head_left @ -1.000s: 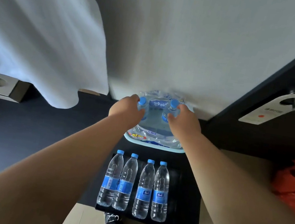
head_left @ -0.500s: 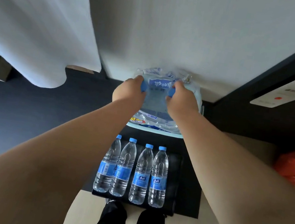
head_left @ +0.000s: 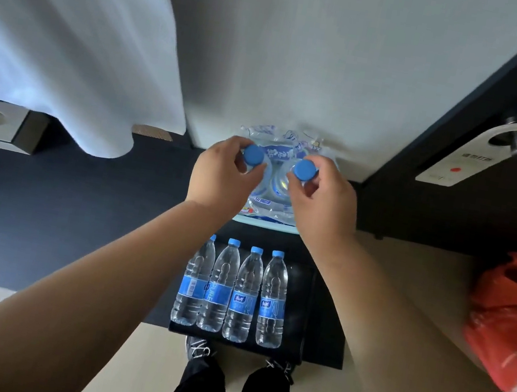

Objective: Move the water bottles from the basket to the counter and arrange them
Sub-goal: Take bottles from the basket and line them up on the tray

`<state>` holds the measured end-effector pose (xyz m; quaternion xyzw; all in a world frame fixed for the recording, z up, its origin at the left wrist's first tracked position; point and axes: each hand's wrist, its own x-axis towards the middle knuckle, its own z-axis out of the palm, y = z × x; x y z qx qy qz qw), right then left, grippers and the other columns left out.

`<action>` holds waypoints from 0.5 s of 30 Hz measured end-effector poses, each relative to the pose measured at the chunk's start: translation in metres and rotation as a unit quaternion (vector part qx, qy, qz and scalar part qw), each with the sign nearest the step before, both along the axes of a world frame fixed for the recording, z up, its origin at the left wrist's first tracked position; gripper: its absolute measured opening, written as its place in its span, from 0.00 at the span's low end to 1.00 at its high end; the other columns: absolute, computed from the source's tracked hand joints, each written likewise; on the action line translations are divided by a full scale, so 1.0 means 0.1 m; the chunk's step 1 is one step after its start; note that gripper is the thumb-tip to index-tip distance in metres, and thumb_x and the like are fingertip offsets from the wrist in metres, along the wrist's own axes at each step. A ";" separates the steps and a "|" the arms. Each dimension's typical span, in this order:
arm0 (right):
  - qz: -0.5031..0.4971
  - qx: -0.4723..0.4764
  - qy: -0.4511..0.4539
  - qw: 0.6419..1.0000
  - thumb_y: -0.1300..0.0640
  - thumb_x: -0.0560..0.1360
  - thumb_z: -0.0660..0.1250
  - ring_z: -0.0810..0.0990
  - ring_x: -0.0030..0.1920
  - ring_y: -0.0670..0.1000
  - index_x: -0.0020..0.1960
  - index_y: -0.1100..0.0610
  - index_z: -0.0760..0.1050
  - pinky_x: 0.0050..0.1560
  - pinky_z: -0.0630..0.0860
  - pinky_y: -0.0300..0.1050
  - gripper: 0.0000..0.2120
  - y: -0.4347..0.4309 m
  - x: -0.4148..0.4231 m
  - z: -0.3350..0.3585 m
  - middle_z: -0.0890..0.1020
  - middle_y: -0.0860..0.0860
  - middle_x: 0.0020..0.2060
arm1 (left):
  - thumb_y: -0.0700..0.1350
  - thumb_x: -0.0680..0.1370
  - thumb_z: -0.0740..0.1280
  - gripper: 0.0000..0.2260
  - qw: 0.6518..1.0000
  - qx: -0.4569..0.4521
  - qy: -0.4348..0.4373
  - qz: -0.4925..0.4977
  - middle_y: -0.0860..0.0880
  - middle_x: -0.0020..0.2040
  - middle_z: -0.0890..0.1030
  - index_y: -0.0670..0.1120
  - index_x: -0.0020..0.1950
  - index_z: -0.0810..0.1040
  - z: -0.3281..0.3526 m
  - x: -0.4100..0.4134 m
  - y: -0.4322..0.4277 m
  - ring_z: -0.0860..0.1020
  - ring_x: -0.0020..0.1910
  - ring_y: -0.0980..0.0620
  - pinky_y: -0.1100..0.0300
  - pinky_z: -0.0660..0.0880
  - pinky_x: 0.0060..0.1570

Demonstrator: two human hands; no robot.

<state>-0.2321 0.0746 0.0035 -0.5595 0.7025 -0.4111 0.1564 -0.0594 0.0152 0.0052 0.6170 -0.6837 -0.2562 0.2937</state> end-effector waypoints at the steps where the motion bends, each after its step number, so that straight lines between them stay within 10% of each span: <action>1: 0.000 -0.013 0.004 1.000 0.54 0.76 0.76 0.79 0.35 0.47 0.58 0.56 0.79 0.38 0.77 0.44 0.13 0.07 0.02 0.10 0.79 0.44 0.35 | 0.54 0.73 0.73 0.09 1.000 -0.014 0.007 -0.007 0.57 0.35 0.77 0.55 0.51 0.80 0.09 0.01 0.08 0.75 0.35 0.58 0.68 0.69 0.35; 15: 0.026 -0.008 0.012 1.000 0.49 0.75 0.76 0.78 0.33 0.49 0.52 0.53 0.82 0.37 0.79 0.52 0.10 0.68 0.06 0.93 0.80 0.45 0.32 | 0.55 0.72 0.75 0.07 0.993 -0.062 0.036 -0.089 0.55 0.30 0.75 0.57 0.48 0.82 0.77 0.20 0.67 0.71 0.30 0.58 0.71 0.67 0.31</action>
